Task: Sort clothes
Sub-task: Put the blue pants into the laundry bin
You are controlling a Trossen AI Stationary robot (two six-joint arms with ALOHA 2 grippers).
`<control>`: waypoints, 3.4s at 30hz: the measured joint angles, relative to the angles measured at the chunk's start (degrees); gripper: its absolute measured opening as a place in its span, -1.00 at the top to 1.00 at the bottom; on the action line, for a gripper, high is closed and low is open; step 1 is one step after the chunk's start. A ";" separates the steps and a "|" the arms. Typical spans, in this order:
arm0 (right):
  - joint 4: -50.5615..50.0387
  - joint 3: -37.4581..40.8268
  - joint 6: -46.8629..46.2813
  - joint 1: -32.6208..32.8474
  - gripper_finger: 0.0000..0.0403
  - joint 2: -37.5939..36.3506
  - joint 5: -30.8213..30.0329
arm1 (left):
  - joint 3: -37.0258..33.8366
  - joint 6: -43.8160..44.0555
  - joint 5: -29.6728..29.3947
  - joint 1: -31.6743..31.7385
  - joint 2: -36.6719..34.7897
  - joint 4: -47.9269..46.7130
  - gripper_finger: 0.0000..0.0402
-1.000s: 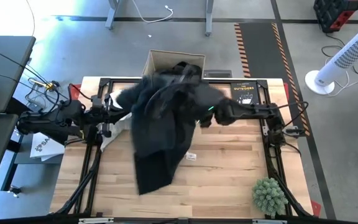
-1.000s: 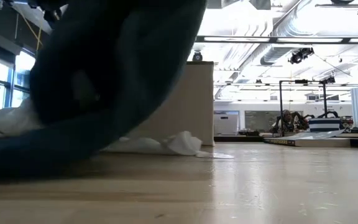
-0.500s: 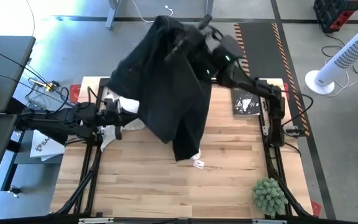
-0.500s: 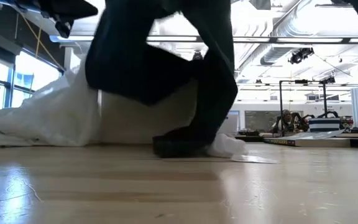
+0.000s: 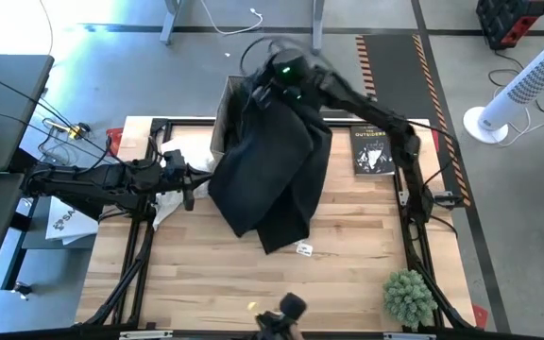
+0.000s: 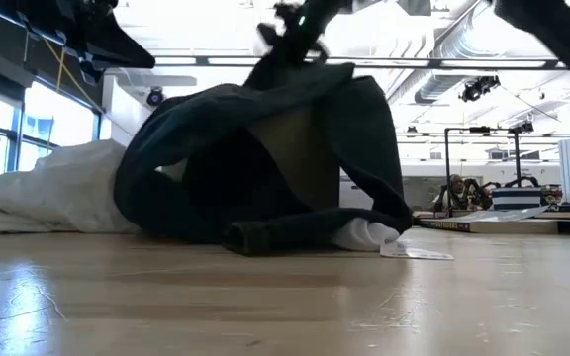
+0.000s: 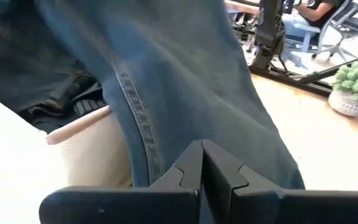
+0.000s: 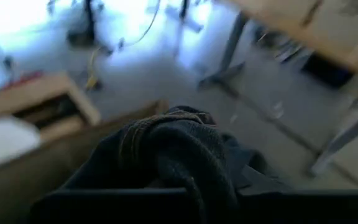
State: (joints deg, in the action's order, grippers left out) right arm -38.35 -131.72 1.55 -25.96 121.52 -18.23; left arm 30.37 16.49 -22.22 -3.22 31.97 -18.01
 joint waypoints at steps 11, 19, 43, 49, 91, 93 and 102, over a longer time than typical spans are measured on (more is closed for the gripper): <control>-3.05 -0.38 0.48 1.10 0.25 5.46 12.41 | 0.00 2.93 3.94 0.00 0.01 -0.52 1.00; -3.01 -2.25 2.78 5.64 0.08 -5.69 9.58 | 0.00 4.32 3.72 -0.33 0.01 -3.04 1.00; 5.30 6.34 -13.82 0.33 0.08 11.88 9.01 | 0.00 4.43 3.50 -0.31 0.01 -3.02 1.00; 6.39 6.34 -10.73 0.30 0.08 14.14 15.41 | 0.00 4.43 3.48 -0.31 -0.01 -3.05 1.00; 11.12 85.87 -47.67 18.31 0.08 -40.66 -1.96 | -9.78 26.72 -3.35 -3.50 2.55 -17.15 1.00; 26.02 91.52 -46.52 19.14 0.08 -39.69 1.56 | -11.39 25.81 -2.43 -3.49 3.74 -10.01 1.00; 56.30 92.64 -49.78 27.26 0.08 -39.37 2.13 | -12.76 21.69 15.37 -3.50 9.22 25.08 1.00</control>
State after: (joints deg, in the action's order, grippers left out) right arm 17.95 -39.08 -48.23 1.30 82.15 -16.10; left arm 17.61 38.18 -6.85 -6.73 41.20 7.06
